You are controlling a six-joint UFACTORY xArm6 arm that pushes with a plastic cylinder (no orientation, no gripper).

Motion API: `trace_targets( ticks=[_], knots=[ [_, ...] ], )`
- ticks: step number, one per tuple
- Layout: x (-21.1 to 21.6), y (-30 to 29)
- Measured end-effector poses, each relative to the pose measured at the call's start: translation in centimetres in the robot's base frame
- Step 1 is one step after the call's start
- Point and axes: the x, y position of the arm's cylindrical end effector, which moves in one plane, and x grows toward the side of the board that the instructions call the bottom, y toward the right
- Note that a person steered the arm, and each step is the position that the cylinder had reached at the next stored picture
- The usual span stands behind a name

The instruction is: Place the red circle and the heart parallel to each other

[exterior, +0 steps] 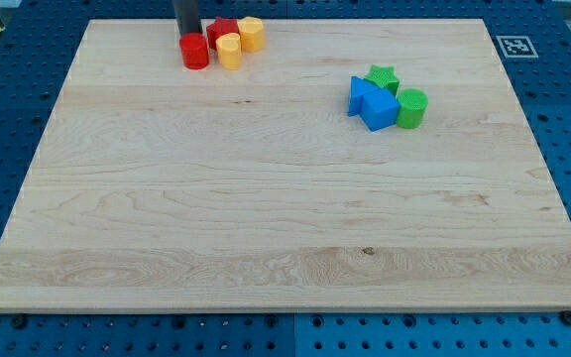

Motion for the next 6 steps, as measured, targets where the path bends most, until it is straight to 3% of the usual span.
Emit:
trace_targets(
  ticks=[2,3,5,6],
  knots=[
    [1.4,9.1],
    [1.5,9.3],
    [2.2,1.6],
    [5.3,3.4]
  ],
)
